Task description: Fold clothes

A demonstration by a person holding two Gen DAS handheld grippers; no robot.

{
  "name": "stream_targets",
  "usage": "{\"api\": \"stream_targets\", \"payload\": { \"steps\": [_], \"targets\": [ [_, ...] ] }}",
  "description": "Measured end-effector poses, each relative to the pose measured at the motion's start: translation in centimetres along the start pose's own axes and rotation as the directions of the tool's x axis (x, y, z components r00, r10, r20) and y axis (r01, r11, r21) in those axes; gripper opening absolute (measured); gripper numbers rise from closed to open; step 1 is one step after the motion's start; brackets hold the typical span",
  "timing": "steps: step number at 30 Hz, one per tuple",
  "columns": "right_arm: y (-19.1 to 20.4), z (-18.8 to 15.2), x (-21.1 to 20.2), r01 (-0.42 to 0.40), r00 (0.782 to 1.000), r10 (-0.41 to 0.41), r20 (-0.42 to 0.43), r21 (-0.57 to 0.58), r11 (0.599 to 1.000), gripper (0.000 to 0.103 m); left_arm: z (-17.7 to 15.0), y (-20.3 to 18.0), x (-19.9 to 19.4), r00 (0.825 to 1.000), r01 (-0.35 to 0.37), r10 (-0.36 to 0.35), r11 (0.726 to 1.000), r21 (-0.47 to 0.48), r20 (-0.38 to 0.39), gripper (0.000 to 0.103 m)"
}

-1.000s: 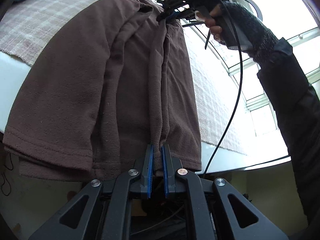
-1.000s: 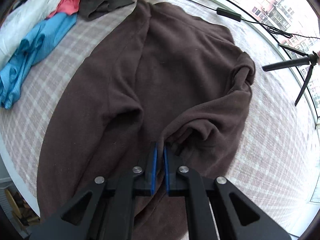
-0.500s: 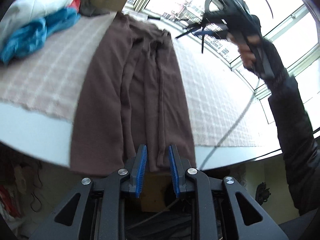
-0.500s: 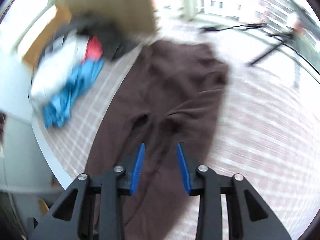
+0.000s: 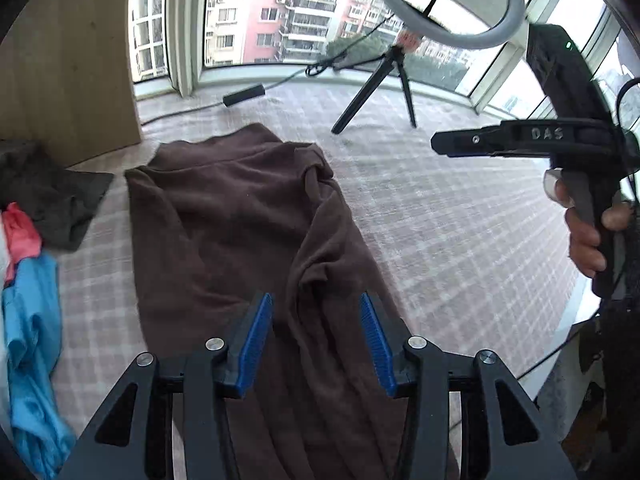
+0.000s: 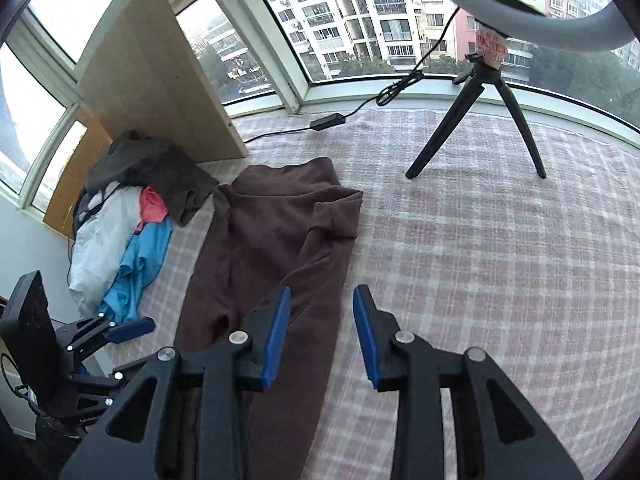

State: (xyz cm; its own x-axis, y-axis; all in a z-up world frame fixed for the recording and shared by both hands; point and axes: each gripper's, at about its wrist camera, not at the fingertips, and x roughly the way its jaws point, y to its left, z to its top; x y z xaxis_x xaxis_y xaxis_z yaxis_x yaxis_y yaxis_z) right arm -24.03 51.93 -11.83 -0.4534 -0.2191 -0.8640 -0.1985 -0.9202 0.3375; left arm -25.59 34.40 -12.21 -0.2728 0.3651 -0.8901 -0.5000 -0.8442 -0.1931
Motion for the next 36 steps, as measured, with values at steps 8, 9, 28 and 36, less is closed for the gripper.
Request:
{"api": "stream_targets", "payload": {
  "steps": [8, 9, 28, 36],
  "targets": [
    [-0.2, 6.9, 11.8, -0.030, 0.984, 0.029, -0.176, -0.005, 1.000, 0.033, 2.5, 2.0, 8.5, 0.992, 0.042, -0.045, 0.999, -0.032, -0.122, 0.044],
    [0.5, 7.3, 12.6, -0.039, 0.980, 0.032, -0.196, -0.029, 0.999, 0.033, 2.5, 2.0, 8.8, 0.990, 0.054, -0.058, 0.998, -0.031, -0.126, 0.044],
    [3.2, 7.7, 17.8, 0.042, 0.959, -0.057, -0.276, -0.061, 0.997, 0.008, -1.4, 0.5, 5.3, 0.989, 0.139, -0.138, 0.990, 0.026, -0.045, 0.003],
    [1.2, 9.6, 15.4, -0.151, 0.982, 0.157, -0.101, 0.063, 0.987, 0.007, -2.2, 0.6, 5.2, 0.991, 0.119, -0.118, 0.993, 0.009, -0.066, 0.008]
  ]
}}
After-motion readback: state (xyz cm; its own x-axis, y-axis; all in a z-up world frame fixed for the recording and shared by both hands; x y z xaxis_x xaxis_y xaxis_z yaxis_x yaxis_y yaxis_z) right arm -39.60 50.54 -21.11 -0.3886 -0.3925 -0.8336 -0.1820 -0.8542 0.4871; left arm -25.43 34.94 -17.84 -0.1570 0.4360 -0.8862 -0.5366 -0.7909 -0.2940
